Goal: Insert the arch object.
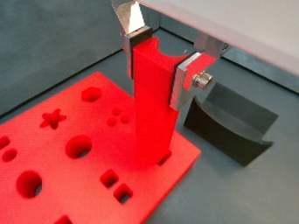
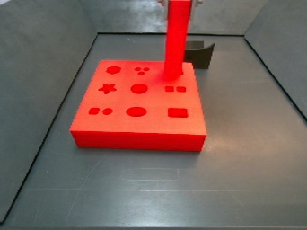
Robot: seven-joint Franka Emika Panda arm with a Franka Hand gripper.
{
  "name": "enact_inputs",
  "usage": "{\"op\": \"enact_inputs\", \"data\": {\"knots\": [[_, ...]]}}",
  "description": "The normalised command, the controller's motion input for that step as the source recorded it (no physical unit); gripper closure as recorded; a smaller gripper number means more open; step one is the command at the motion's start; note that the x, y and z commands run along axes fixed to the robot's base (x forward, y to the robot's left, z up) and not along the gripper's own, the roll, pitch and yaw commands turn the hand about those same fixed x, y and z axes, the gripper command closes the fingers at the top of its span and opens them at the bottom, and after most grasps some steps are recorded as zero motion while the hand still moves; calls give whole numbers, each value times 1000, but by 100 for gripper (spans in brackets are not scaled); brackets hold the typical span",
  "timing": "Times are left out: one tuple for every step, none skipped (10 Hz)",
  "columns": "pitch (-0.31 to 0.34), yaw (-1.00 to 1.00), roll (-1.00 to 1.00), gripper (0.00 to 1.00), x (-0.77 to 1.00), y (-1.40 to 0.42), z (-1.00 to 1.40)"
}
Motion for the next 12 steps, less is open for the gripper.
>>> {"op": "enact_inputs", "data": {"knots": [[0, 0, 13, 100, 40, 0, -160], [0, 0, 24, 100, 189, 0, -191], [0, 0, 9, 100, 189, 0, -154], [0, 0, 1, 100, 194, 0, -146], [0, 0, 17, 100, 140, 0, -151], [0, 0, 44, 100, 0, 0, -157], [0, 0, 37, 100, 0, 0, -103], [0, 0, 21, 100, 0, 0, -71], [0, 0, 4, 100, 3, 0, -66], [-36, 0, 170, 100, 0, 0, -569], [-94, 0, 207, 100, 0, 0, -857], [-114, 0, 164, 100, 0, 0, -883]]}}
